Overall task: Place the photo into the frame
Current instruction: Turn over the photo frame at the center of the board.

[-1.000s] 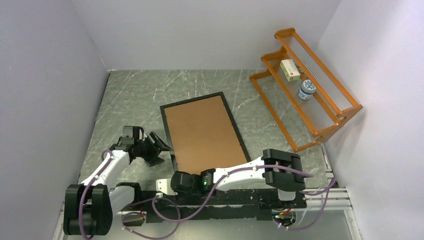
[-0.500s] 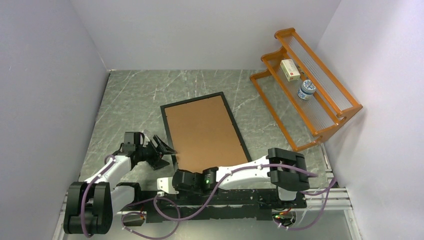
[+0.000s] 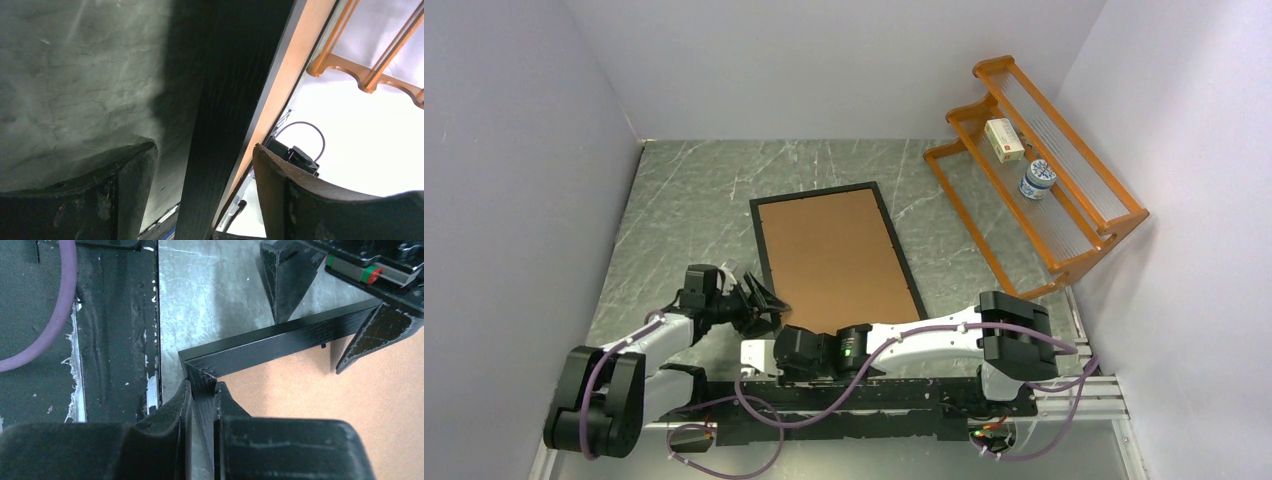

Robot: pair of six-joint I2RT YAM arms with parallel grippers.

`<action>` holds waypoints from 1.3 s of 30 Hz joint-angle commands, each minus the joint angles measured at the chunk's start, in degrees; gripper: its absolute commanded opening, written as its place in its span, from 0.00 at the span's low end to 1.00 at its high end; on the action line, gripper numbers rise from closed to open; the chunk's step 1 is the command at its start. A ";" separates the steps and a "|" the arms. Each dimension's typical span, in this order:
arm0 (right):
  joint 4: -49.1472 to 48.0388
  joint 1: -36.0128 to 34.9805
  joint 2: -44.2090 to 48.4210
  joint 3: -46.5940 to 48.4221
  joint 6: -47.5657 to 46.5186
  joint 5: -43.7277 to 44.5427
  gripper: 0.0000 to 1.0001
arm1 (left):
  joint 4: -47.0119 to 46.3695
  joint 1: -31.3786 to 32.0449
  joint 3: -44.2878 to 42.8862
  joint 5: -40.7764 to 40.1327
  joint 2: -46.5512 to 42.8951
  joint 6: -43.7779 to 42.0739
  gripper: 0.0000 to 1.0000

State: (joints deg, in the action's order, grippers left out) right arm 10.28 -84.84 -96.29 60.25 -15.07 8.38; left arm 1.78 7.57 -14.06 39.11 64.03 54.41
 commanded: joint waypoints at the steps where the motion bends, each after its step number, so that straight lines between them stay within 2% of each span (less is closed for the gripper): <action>1: -4.17 0.96 3.39 1.19 3.11 2.31 0.00 | -9.89 2.18 3.23 0.66 1.30 5.28 0.74; 4: -4.48 0.93 3.39 1.18 3.20 2.25 0.00 | -12.23 3.77 2.65 1.02 1.75 6.17 0.68; 12: -5.01 1.24 4.55 0.98 4.00 2.40 0.01 | -19.54 4.47 3.45 4.52 -1.08 9.25 0.35; 14: -5.01 1.41 4.98 0.64 4.56 2.50 0.10 | -17.15 4.47 2.63 4.34 -3.44 8.11 0.26; 18: -5.00 1.78 6.44 -0.21 4.90 2.62 0.49 | -13.62 4.45 0.60 4.81 -7.54 6.23 0.10; 20: -4.44 2.10 7.42 -0.29 5.34 2.98 0.61 | -11.32 4.44 -0.83 4.96 -9.10 5.48 0.03; 22: -4.16 2.22 9.22 -0.56 5.94 3.38 0.69 | -7.76 4.38 -2.94 4.64 -9.94 4.12 0.03; 24: -3.42 2.50 12.32 -0.36 7.22 3.43 0.73 | -3.08 4.38 -5.89 4.25 -10.50 1.79 0.03; 30: -5.95 6.70 26.13 -2.84 14.07 0.78 0.82 | 20.40 3.90 -21.14 -0.50 -10.23 -10.74 0.03; 35: -3.09 17.25 30.95 -0.97 26.92 0.67 0.84 | 36.03 1.39 -33.56 -0.41 -6.52 -18.48 0.03; 39: 4.67 28.12 29.85 4.29 38.99 -0.69 0.83 | 48.38 -0.41 -45.63 -4.55 -2.83 -25.62 0.02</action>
State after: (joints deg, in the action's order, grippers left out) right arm 8.32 -64.16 -65.21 59.37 9.32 8.56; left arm 36.60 8.67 -48.21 36.62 59.53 39.16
